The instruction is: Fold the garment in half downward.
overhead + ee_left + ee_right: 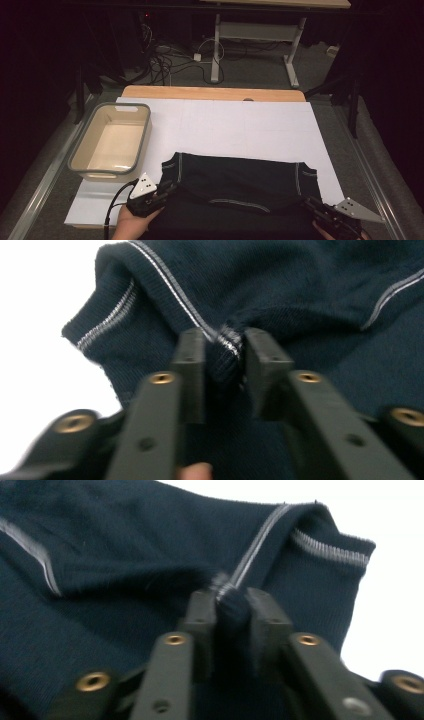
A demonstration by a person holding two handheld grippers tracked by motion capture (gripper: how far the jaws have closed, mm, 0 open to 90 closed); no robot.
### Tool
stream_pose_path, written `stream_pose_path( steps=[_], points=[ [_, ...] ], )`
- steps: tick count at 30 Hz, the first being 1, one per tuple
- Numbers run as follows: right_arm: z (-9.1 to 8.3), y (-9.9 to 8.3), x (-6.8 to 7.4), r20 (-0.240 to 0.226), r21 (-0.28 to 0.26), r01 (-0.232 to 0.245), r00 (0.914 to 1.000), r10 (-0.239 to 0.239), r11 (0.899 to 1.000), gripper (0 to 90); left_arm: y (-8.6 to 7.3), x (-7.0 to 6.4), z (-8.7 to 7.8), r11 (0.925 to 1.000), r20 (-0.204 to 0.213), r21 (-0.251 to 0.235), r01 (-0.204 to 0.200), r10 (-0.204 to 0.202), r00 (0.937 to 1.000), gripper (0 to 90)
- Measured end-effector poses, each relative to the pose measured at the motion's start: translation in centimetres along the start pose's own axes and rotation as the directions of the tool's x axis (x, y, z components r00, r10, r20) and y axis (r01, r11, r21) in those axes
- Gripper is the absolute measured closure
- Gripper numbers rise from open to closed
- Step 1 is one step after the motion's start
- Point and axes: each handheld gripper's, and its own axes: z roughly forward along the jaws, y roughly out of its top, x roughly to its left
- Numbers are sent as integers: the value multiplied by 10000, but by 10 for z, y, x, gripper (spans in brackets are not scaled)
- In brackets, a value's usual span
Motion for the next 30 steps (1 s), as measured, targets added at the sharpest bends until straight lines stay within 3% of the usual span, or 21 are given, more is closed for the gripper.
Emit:
stream_pose_path(
  steps=[3,5,9,12,14,16,18,21,23,25,27,30],
  points=[
    [-10,0,1,-41,-347,-253,9997,252,9991,596,2,-5,-6,9993,-65,-263,250,-252,9997,489],
    [-16,6,3,-76,-742,-339,9994,335,9967,553,5,-11,-10,9993,-329,-350,116,-127,9994,421],
    [-20,16,19,-154,-1062,31,9999,-48,9943,540,15,-22,-15,9971,-244,-758,-31,13,9997,392],
    [-12,24,36,-460,-993,492,9975,-540,9938,552,22,-35,-8,9963,205,-789,-347,364,9991,391],
    [-3,30,48,-733,-930,730,9941,-800,9930,577,31,-46,5,9970,717,-571,-518,558,9959,391],
    [10,35,61,-1118,-814,898,9888,-986,9926,603,44,-58,23,9954,1249,-23,-955,951,9876,349],
    [25,39,73,-1467,-518,1119,9821,-1184,9924,632,54,-70,40,9880,1643,380,-1500,1419,9762,328],
    [44,42,87,-1690,-64,1605,9727,-1593,9870,639,57,-76,60,9781,1994,1107,-1760,1517,9681,355],
    [51,39,89,-1966,295,1530,9698,-1444,9878,604,51,-78,67,9729,2114,1375,-1858,1544,9651,428],
    [56,34,93,-2144,731,1862,9624,-1669,9798,534,44,-82,72,9562,1975,1866,-2255,1883,9620,459],
    [62,27,96,-2129,1152,2012,9615,-1737,9727,511,40,-84,70,9566,1526,1691,-2374,2126,9652,538],
    [62,25,99,-1578,1020,2507,9596,-2332,9627,643,40,-84,70,9589,1261,1662,-2301,2108,9694,690]
  ],
)
